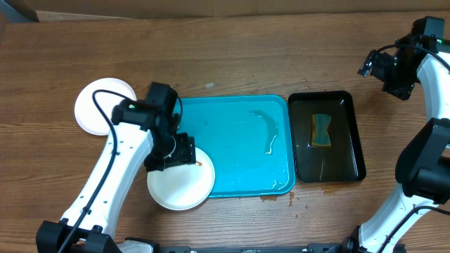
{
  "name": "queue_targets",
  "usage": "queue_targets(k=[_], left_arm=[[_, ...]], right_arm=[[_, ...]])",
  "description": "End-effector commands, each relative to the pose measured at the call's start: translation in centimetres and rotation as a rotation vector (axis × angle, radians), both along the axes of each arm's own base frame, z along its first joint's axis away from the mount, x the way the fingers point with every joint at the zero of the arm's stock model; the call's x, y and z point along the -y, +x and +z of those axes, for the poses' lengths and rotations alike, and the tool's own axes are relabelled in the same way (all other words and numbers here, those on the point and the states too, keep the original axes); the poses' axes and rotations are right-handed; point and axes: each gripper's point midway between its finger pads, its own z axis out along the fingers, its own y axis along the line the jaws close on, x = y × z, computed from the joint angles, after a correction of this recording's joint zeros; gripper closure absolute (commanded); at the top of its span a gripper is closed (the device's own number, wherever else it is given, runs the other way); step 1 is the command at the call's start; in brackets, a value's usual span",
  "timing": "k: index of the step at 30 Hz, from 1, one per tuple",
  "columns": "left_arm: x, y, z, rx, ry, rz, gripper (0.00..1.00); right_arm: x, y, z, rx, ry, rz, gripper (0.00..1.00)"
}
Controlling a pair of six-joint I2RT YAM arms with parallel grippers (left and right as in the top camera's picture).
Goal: Clean dirty plates on tray and stack at the side
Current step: 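Move the left gripper to the remaining white plate on the tray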
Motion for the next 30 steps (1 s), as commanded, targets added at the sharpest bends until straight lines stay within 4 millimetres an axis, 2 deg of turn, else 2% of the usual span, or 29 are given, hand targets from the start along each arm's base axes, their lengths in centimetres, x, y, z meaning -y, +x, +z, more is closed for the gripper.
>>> queue_targets(k=[1,7,11,14,18,25,30], left_arm=[[-2.0,-0.5,0.1,0.001,0.115,0.071,0.27],[-3.5,-1.9,1.0,0.049,0.173,0.176,0.26],[-4.5,-4.1,0.1,0.045,0.195,0.324,0.34],[-5.1,-6.0,-1.3,0.02,0.213,0.451,0.36],[-6.0,-7.4,-3.2,0.005,0.256,0.549,0.37],[-6.1,-7.7,-6.9,0.017,0.253,0.593,0.38],[-5.2,-7.9,-8.6,0.01,0.196,0.603,0.5]], right_arm=[[0.0,0.4,1.4,0.039,-0.007,0.002,0.0],[0.0,0.4,1.4,0.039,-0.007,0.002,0.0],[0.0,0.4,1.4,0.039,-0.007,0.002,0.0],[0.0,0.4,1.4,0.039,-0.007,0.002,0.0],[0.0,0.4,1.4,0.039,-0.007,0.002,0.0],[0.0,0.4,1.4,0.039,-0.007,0.002,0.0],[0.0,0.4,1.4,0.039,-0.007,0.002,0.0]])
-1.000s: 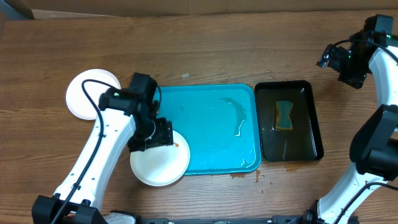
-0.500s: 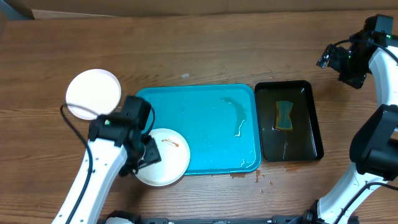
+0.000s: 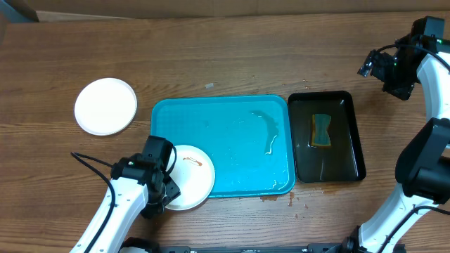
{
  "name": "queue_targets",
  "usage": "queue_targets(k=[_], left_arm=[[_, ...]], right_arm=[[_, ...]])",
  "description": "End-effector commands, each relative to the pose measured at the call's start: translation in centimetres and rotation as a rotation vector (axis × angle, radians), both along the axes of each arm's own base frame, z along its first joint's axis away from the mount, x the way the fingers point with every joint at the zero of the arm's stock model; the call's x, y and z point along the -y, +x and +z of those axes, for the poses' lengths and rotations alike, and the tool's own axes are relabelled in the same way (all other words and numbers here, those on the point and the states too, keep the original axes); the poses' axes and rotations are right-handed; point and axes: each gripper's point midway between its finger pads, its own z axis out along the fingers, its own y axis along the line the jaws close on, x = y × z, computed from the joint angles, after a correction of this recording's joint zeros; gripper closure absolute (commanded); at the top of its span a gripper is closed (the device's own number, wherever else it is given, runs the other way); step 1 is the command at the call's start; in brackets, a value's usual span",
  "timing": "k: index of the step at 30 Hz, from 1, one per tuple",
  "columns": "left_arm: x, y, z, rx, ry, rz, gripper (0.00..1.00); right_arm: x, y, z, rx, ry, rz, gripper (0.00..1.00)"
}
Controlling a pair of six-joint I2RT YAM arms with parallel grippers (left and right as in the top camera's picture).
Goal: Clean dirty plates on tray and stack at the side
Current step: 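Move the left gripper to the remaining white plate on the tray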
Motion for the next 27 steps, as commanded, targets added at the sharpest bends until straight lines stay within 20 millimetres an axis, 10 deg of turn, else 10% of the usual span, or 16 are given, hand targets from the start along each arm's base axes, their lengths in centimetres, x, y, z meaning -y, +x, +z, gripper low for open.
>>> queue_targets(k=[1,11,27], left_arm=[[0.5,-0.5,-0.9,-0.004,-0.041,0.041,0.53],[1.7,1.8,-1.0,0.089,-0.099,-0.081,0.95],[5.2,9.9,0.5,0.417,-0.233,-0.241,0.89]], right_arm=[[-0.1,0.4,1.4,0.038,-0.007,0.003,0.0],[-0.1,0.4,1.4,0.038,-0.007,0.003,0.0],[-0.1,0.4,1.4,0.038,-0.007,0.003,0.0]])
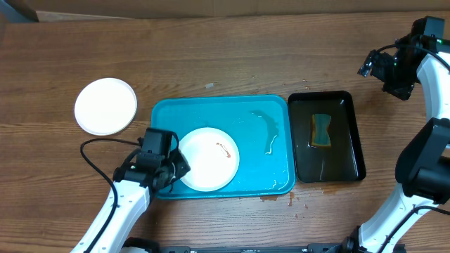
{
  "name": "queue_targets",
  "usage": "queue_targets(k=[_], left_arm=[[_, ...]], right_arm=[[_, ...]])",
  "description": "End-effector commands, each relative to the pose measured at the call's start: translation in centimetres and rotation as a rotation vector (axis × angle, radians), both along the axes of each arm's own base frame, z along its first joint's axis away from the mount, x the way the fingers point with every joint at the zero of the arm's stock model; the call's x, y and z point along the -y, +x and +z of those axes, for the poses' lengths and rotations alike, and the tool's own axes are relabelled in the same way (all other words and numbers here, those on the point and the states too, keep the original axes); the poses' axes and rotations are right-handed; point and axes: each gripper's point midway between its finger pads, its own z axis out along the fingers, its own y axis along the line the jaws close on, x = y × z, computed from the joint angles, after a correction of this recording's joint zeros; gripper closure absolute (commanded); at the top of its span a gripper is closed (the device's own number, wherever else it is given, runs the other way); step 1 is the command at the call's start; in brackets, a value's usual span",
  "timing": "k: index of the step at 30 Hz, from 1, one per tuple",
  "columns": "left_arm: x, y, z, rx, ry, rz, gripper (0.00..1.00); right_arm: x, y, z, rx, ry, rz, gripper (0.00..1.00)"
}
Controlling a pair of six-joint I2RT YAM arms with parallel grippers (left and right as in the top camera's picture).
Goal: Clean dirty plates on tray and stack at the side
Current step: 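Move the left gripper to the remaining white plate on the tray, then grip the white plate rim with the left gripper and slide it right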
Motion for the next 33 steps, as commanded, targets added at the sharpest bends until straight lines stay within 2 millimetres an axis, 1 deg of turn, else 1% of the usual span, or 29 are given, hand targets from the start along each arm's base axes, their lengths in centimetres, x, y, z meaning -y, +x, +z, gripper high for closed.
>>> queue_targets(k=[1,6,10,14,19,21,24,29,33], left_arm=[[1.0,0.7,-0.2,0.012,-0.042,-0.043,0.89],[2.3,1.9,0.0,0.054,-0.101,-0.086,0.95],[2.5,3.0,-0.1,0.089,-0.096,-0.11,0.94],[2.6,3.2,-0.6,0.083,-0.095,-0.11,0.92],[2.6,3.2,-1.1,0.071,-0.094,-0.11,0.93],[2.7,3.3,-1.1,0.069,-0.097,-0.112,0.96],[3.1,3.7,-0.8,0.08,-0.091,-0.143,0.96],[3.8,5.2,0.2,0.086,-0.065,-0.192,0.96],[3.7,6.1,0.0,0.036,-0.034,-0.195,0.94]], right_arm=[[0.0,0.4,1.4,0.038,-0.007,0.003,0.0],[0.0,0.4,1.4,0.038,-0.007,0.003,0.0],[0.0,0.4,1.4,0.038,-0.007,0.003,0.0],[0.0,0.4,1.4,0.038,-0.007,0.003,0.0],[0.0,0.4,1.4,0.038,-0.007,0.003,0.0],[0.0,0.4,1.4,0.038,-0.007,0.003,0.0],[0.0,0.4,1.4,0.038,-0.007,0.003,0.0],[0.0,0.4,1.4,0.038,-0.007,0.003,0.0],[0.0,0.4,1.4,0.038,-0.007,0.003,0.0]])
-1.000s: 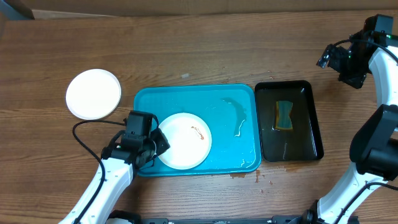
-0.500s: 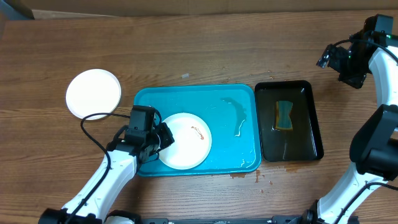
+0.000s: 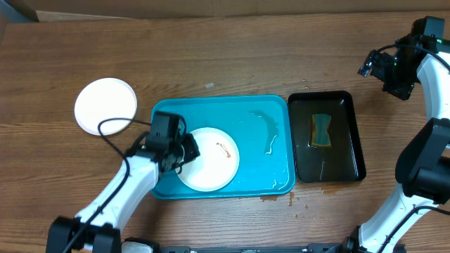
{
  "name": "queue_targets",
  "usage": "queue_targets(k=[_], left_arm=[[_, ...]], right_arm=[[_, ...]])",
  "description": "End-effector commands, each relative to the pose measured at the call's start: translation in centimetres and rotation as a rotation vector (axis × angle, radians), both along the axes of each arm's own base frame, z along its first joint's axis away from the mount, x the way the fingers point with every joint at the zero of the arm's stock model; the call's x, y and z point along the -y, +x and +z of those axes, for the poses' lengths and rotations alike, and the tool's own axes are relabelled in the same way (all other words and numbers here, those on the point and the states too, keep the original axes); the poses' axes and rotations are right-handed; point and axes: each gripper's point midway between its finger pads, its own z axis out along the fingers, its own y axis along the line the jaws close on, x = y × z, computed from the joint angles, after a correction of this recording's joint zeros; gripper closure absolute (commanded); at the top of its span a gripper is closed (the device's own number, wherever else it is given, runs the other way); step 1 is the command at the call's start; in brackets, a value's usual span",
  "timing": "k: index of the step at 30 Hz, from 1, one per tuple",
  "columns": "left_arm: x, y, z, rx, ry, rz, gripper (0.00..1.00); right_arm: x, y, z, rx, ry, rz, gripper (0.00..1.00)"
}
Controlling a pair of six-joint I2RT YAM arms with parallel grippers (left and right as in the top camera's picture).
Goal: Clean dirty plates on tray and stack at the side
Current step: 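Grip the white plate rim with the left gripper and slide it right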
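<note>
A white plate with a small red stain lies in the left half of the teal tray. My left gripper sits at the plate's left rim, its fingers over the edge; the overhead view does not show whether they are clamped. A clean white plate rests on the table to the tray's upper left. A sponge lies in the black tray of water on the right. My right gripper hangs far off at the upper right, too small to read its state.
A streak of water lies on the teal tray's right half. Small drips mark the table by the tray's front right corner. The left arm's cable loops over the table near the clean plate.
The left gripper has shifted from the plate's lower left rim up to its left rim. The stained plate lies in the same spot on the tray. The right arm is unchanged.
First the left gripper was at a plate that hung over the tray's front left corner. Then the arm was lower, with the plate still at that corner. After that the plate lay inside the tray, where it stays, with the gripper at its rim.
</note>
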Motion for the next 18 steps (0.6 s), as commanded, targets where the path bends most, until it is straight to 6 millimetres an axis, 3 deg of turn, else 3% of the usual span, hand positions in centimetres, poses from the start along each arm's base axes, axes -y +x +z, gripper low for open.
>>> queue_targets(k=[1,6,18], left_arm=[[0.2,1.5,0.3,-0.001,0.041,-0.039,0.94],[0.2,1.6,-1.0,-0.042,0.053,-0.051,0.94],[0.3,1.6,-1.0,-0.036,0.062,-0.078,0.93]], right_arm=[[0.0,0.4,1.4,0.039,-0.008,0.002,0.0],[0.0,0.4,1.4,0.039,-0.008,0.002,0.0],[0.0,0.4,1.4,0.039,-0.008,0.002,0.0]])
